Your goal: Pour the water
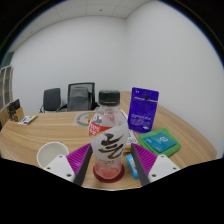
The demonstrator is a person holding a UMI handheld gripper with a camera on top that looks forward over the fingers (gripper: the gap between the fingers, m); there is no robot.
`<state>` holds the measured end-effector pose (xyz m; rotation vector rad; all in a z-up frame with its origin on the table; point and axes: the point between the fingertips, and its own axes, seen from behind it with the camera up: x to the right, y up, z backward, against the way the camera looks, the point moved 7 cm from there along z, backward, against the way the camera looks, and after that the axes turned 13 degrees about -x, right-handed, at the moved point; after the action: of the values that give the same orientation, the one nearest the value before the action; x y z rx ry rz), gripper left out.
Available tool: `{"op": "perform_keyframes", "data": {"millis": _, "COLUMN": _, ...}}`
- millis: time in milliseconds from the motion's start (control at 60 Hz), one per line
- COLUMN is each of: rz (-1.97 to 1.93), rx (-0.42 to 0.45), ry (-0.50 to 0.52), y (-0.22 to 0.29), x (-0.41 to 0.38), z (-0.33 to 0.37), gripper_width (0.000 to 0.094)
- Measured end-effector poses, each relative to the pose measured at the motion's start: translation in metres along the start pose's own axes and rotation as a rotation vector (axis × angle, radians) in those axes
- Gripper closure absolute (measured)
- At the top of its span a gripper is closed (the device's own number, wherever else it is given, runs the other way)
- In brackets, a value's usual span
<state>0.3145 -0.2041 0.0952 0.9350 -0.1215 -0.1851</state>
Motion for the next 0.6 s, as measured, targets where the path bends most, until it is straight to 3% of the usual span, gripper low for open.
{"op": "perform_keyframes", "data": {"millis": 33, "rz": 0.001, "rx": -0.005, "ry": -0.003, "y": 0.002, "x": 0.000, "z": 0.006, "gripper_width": 0.0065}}
{"op": "perform_keyframes", "data": {"millis": 67, "rz": 0.003, "rx": -0.008, "ry": -0.008, "y": 0.001, "x": 0.000, "z": 0.013, "gripper_width": 0.0105}}
{"op": "perform_keyframes", "data": {"millis": 133, "rz": 0.002, "rx": -0.017, "ry": -0.023, "y": 0.003, "x": 0.001, "z": 0.031, "gripper_width": 0.0066}}
{"op": "perform_keyframes", "data": {"millis": 433, "rz": -0.027, "rx": -0.133, "ry": -0.019, "y": -0.012, "x": -0.036, "z": 0.185, "gripper_width": 0.0080}}
{"op": "perform_keyframes", "data": {"millis": 600, "rz": -0.001, "rx": -0.148, "ry": 0.000, "y": -0.029, "x": -0.063, "z": 0.275, "gripper_width": 0.0079}}
